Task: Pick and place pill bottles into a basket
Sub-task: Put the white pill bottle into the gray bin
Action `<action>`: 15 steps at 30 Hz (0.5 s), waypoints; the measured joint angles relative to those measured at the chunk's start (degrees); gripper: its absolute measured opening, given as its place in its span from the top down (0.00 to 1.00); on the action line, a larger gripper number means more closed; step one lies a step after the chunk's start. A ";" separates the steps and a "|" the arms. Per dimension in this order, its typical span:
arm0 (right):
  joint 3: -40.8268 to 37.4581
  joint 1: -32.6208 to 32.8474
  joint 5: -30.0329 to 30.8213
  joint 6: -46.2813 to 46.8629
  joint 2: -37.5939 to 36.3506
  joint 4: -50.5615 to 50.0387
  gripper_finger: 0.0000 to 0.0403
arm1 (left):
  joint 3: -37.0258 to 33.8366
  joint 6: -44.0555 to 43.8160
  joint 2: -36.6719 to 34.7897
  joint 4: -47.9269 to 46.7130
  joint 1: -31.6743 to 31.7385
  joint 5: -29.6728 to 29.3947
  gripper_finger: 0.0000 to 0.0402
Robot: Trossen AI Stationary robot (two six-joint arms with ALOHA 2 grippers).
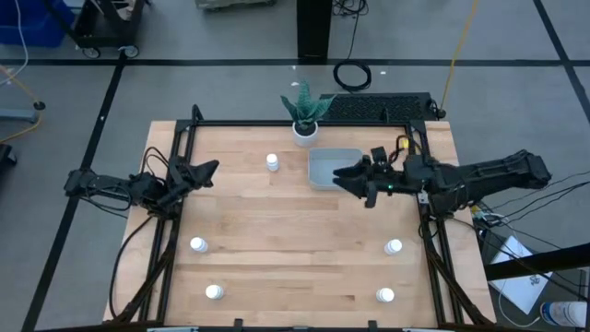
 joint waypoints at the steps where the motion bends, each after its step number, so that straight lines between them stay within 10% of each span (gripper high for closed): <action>1: 1.72 0.02 -1.16 0.43 0.68 -2.95 0.49 | 0.00 -0.01 -0.02 0.00 0.00 0.10 0.84; 15: 20.25 9.78 -10.69 29.04 5.37 -67.28 0.45 | 0.00 1.75 0.00 -0.75 0.00 2.44 0.84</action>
